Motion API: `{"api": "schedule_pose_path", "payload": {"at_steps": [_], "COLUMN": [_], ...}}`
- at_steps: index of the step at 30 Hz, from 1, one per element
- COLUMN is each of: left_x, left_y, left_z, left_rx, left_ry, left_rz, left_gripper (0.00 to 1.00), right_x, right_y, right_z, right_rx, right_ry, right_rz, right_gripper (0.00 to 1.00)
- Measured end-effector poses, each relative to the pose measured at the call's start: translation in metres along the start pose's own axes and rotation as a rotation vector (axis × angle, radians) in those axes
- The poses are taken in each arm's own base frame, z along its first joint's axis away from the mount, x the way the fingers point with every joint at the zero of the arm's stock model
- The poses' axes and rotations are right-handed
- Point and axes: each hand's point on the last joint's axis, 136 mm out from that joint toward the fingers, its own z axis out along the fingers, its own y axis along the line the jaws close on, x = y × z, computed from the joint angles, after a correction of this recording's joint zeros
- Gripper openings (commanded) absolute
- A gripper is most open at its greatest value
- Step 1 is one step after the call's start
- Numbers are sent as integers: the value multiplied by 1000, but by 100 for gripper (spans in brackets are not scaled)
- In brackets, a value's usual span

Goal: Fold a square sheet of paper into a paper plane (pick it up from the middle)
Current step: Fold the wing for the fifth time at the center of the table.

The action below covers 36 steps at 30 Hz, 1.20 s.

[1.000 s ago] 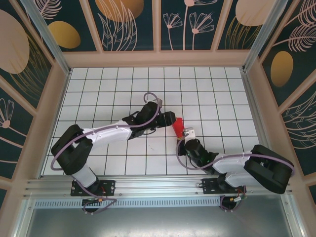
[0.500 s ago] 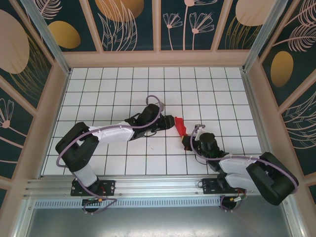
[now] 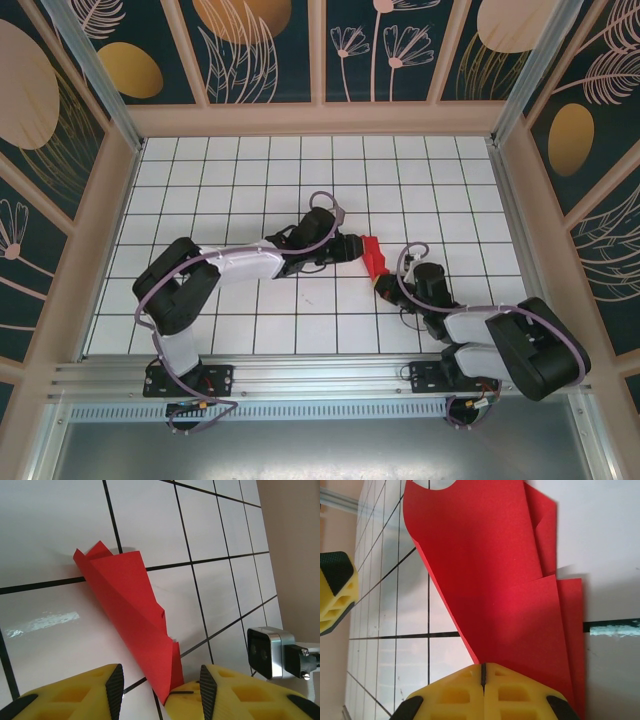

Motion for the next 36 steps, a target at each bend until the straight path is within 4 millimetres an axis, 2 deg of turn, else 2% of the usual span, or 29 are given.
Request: {"api": "schedule_pose_path", "payload": {"at_steps": [6, 14, 20, 28, 36], "left_x": [-4, -7, -7, -9, -6], "left_y": [-3, -7, -8, -10, -10], "left_z": [8, 7, 8, 13, 32], "left_rx": [5, 12, 14, 21, 25], "left_ry": [2, -5, -5, 0, 34], "left_rz": [6, 15, 27, 46, 55], "left_gripper": [48, 48, 48, 47, 43], "right_x": [-2, -10, -14, -25, -17], "right_y": [15, 34, 14, -1, -17], "right_z": [-1, -1, -5, -8, -4], "right_rx": [-74, -143, -106, -84, -72], "right_ry": [41, 69, 43, 11, 74], "right_rz": [46, 69, 167, 282, 389], "right_gripper": [0, 0, 0, 0, 0]}}
